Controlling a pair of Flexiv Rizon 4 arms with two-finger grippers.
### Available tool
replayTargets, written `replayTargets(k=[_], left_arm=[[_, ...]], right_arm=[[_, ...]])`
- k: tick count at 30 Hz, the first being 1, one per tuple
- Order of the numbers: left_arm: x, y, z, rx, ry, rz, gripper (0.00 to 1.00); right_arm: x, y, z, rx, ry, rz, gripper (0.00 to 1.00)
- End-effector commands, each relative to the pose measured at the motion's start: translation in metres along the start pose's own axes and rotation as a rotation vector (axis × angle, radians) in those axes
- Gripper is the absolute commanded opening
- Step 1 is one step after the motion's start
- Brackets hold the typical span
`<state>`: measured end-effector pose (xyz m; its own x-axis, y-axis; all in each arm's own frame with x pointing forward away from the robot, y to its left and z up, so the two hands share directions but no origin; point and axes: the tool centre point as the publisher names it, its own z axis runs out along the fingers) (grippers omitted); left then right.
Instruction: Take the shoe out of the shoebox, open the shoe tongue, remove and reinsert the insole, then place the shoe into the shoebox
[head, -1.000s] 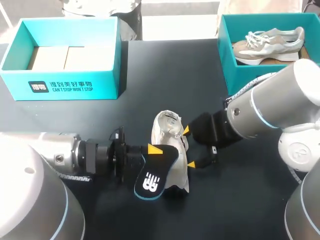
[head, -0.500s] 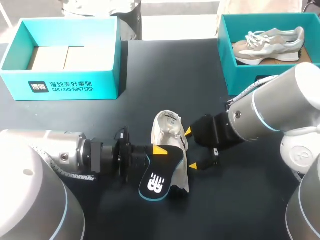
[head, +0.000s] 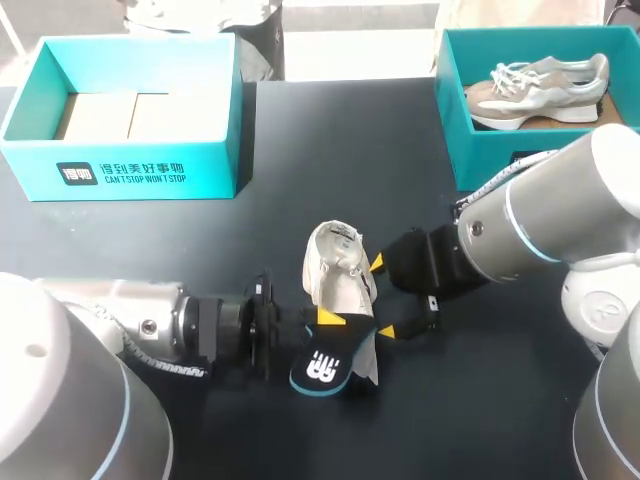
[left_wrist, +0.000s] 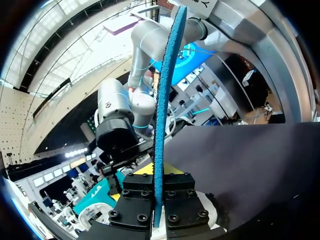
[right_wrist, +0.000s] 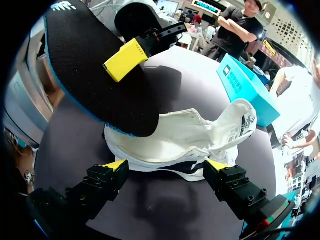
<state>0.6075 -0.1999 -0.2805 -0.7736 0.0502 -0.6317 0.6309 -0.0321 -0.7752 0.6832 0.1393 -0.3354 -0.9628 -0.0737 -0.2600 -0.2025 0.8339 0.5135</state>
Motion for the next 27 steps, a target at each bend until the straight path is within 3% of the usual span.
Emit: replayTargets(k=[1, 7, 27], left_arm=[[0.003, 0.008, 0.002, 0.0, -0.006, -0.009, 0.0], [0.007, 0.021, -0.007, -0.01, -0.021, -0.028, 0.0], [-0.003, 0.054, 0.007, -0.055, -0.035, -0.018, 0.0]], right_arm=[[0.001, 0.001, 0.002, 0.001, -0.003, 0.001, 1.0], [0.001, 0.001, 0.002, 0.001, -0.003, 0.001, 1.0], [0.001, 0.001, 0.002, 0.001, -0.003, 0.001, 1.0]])
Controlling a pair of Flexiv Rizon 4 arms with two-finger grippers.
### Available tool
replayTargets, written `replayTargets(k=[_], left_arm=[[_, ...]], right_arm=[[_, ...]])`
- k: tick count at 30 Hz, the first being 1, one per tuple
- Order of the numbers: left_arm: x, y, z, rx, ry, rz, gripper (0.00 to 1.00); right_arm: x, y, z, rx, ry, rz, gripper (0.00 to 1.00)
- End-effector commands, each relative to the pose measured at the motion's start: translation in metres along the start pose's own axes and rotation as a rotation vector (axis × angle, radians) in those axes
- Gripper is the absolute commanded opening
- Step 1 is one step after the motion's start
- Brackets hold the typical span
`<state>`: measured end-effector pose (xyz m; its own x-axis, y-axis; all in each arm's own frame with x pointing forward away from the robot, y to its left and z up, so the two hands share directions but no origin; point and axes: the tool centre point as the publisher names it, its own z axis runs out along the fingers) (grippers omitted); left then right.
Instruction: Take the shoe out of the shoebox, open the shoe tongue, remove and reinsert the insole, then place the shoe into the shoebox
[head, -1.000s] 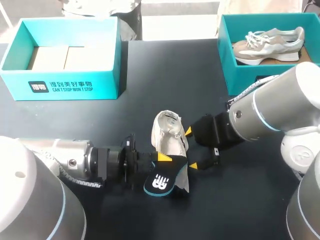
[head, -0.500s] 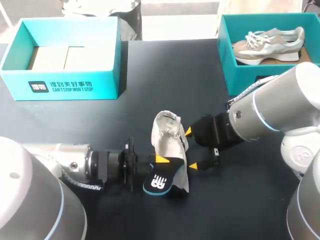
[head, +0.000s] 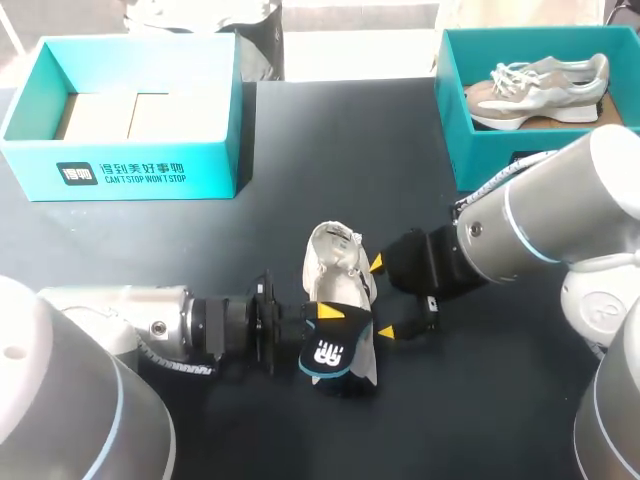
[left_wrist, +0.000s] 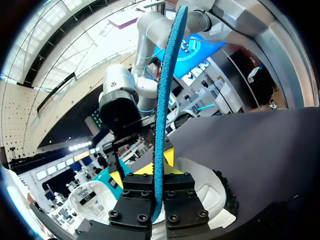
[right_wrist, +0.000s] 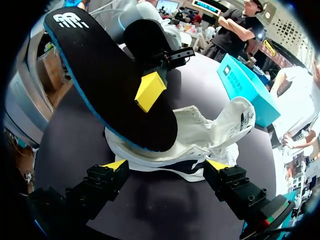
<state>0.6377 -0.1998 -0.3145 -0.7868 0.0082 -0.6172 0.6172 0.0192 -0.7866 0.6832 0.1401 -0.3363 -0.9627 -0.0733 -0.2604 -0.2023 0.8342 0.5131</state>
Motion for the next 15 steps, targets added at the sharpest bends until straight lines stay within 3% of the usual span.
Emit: replayTargets(k=[1, 15], left_arm=[[-0.001, 0.009, 0.009, -0.007, 0.008, 0.001, 0.0], [-0.012, 0.05, 0.011, -0.041, 0.027, 0.04, 0.0]], right_arm=[[0.001, 0.0, 0.001, 0.0, -0.003, 0.001, 1.0], [0.001, 0.0, 0.001, 0.0, -0.003, 0.001, 1.0]])
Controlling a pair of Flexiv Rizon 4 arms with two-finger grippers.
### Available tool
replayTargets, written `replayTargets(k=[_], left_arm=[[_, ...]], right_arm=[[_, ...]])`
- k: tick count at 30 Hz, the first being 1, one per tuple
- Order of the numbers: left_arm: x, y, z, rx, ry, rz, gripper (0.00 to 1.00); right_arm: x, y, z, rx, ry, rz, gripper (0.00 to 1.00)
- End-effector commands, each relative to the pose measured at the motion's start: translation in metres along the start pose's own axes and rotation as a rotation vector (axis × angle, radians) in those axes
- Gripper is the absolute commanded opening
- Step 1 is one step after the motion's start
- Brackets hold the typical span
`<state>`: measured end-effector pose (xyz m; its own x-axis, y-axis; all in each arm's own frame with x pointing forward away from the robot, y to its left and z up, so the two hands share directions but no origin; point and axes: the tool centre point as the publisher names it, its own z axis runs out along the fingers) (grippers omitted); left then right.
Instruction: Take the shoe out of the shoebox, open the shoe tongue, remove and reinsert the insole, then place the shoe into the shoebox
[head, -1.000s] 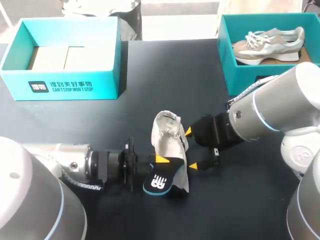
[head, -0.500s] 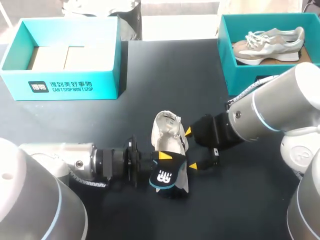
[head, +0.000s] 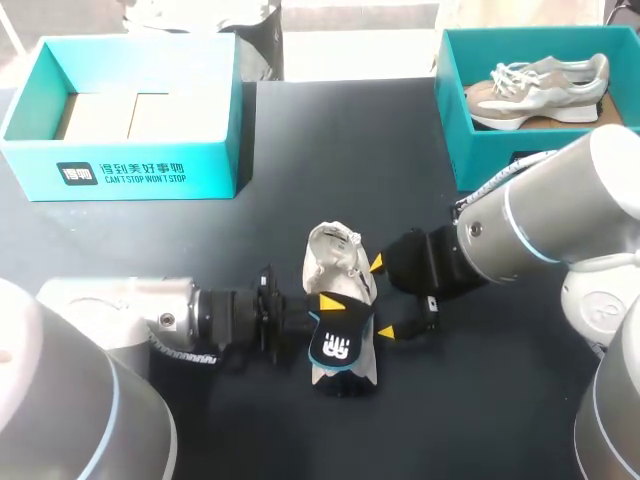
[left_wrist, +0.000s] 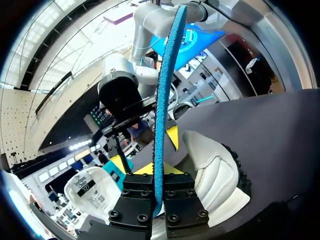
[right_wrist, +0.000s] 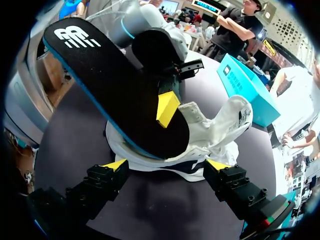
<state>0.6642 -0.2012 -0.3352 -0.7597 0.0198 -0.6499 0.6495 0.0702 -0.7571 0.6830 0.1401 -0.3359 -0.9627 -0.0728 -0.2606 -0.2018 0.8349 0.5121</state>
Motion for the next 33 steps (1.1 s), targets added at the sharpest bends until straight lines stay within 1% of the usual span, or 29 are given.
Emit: replayTargets(k=[1, 4, 6, 8, 9, 10, 14, 19, 24, 27, 33], left_arm=[[-0.003, 0.021, 0.01, 0.003, 0.027, -0.001, 0.0], [-0.001, 0.029, 0.011, -0.021, 0.039, -0.01, 0.0], [-0.001, 0.028, 0.011, -0.026, 0.037, -0.018, 0.0], [-0.001, 0.024, 0.008, -0.026, 0.033, -0.023, 0.0], [-0.001, 0.022, 0.008, -0.025, 0.033, -0.024, 0.25], [-0.002, 0.019, 0.007, -0.024, 0.033, -0.025, 0.46], [-0.004, 0.01, 0.006, -0.016, 0.03, -0.026, 0.44], [-0.01, -0.004, 0.006, -0.016, 0.027, -0.018, 0.44], [-0.012, -0.01, 0.005, -0.011, 0.029, -0.014, 0.44], [-0.01, -0.017, 0.001, -0.004, 0.024, -0.012, 0.44], [-0.004, -0.031, -0.004, 0.005, 0.019, -0.014, 0.41]], right_arm=[[0.001, 0.0, 0.001, -0.001, -0.002, 0.0, 1.0], [0.001, 0.0, 0.001, -0.001, -0.002, 0.0, 1.0], [0.001, 0.0, 0.001, -0.001, -0.002, 0.0, 1.0], [0.001, 0.0, 0.001, -0.001, -0.002, 0.0, 1.0], [0.001, 0.0, 0.001, -0.001, -0.002, 0.0, 1.0], [0.001, 0.0, 0.001, -0.001, -0.002, 0.0, 1.0], [0.001, 0.0, 0.001, -0.001, -0.002, 0.0, 1.0], [0.001, 0.0, 0.001, -0.001, -0.002, 0.0, 1.0], [0.001, 0.0, 0.001, -0.001, -0.002, 0.0, 1.0], [0.001, 0.0, 0.001, -0.001, -0.002, 0.0, 1.0], [0.001, 0.0, 0.001, -0.001, -0.002, 0.0, 1.0]])
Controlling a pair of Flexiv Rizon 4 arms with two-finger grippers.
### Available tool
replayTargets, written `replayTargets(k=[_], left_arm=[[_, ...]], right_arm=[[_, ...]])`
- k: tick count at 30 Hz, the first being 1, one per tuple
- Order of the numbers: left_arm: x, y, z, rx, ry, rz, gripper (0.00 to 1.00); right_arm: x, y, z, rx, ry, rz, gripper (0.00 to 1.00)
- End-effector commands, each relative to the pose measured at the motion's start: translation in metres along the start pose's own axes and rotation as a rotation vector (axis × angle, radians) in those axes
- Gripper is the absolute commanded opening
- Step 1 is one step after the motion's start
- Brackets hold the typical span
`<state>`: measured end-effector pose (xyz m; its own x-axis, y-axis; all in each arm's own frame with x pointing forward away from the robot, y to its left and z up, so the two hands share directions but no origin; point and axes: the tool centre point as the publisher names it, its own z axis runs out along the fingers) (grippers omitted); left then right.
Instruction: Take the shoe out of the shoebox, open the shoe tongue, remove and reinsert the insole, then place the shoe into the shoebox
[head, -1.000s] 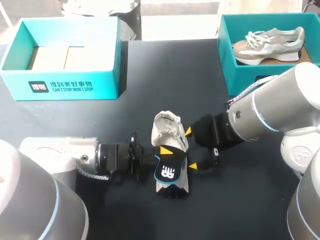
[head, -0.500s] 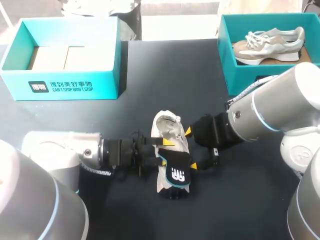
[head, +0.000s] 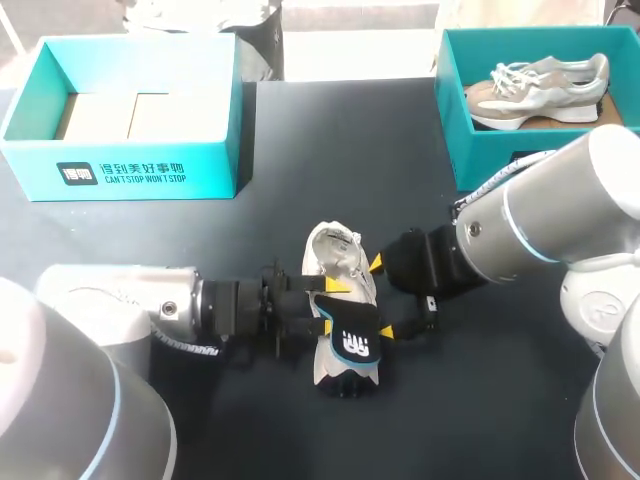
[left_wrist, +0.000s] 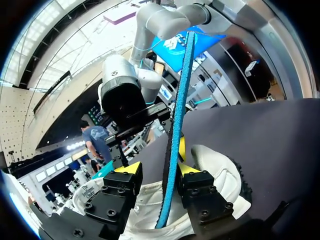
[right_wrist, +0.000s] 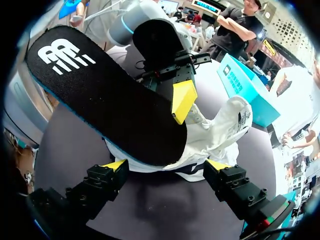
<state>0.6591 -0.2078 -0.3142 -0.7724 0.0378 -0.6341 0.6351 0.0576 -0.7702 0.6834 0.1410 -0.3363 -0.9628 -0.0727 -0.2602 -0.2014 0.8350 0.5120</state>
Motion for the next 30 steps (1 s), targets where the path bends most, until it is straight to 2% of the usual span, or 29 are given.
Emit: replayTargets(k=[1, 6, 7, 8, 15, 21, 24, 30], left_arm=[[0.007, -0.013, -0.01, -0.007, 0.0, 0.006, 0.4], [0.012, -0.015, -0.01, -0.005, -0.004, -0.008, 0.34], [0.013, -0.016, -0.009, -0.005, -0.002, -0.009, 0.22], [0.014, -0.015, -0.009, -0.008, -0.002, -0.012, 0.0], [0.021, 0.0, -0.005, -0.01, 0.002, -0.01, 0.0], [0.017, 0.02, -0.001, -0.01, 0.002, 0.014, 0.0], [0.015, 0.029, -0.002, -0.035, -0.009, 0.012, 0.0], [0.012, 0.035, -0.006, -0.055, -0.021, 0.007, 0.0]], right_arm=[[0.001, 0.0, 0.0, -0.001, -0.002, 0.0, 1.0], [0.001, 0.0, 0.0, -0.001, -0.002, 0.0, 1.0], [0.001, 0.0, 0.0, -0.001, -0.002, 0.0, 1.0], [0.001, 0.0, 0.0, -0.001, -0.002, 0.0, 1.0], [0.001, 0.0, 0.0, -0.001, -0.002, 0.0, 1.0], [0.001, 0.0, 0.0, -0.001, -0.002, 0.0, 1.0], [0.001, 0.0, 0.0, -0.001, -0.002, 0.0, 1.0], [0.001, 0.0, 0.0, -0.001, -0.002, 0.0, 1.0]])
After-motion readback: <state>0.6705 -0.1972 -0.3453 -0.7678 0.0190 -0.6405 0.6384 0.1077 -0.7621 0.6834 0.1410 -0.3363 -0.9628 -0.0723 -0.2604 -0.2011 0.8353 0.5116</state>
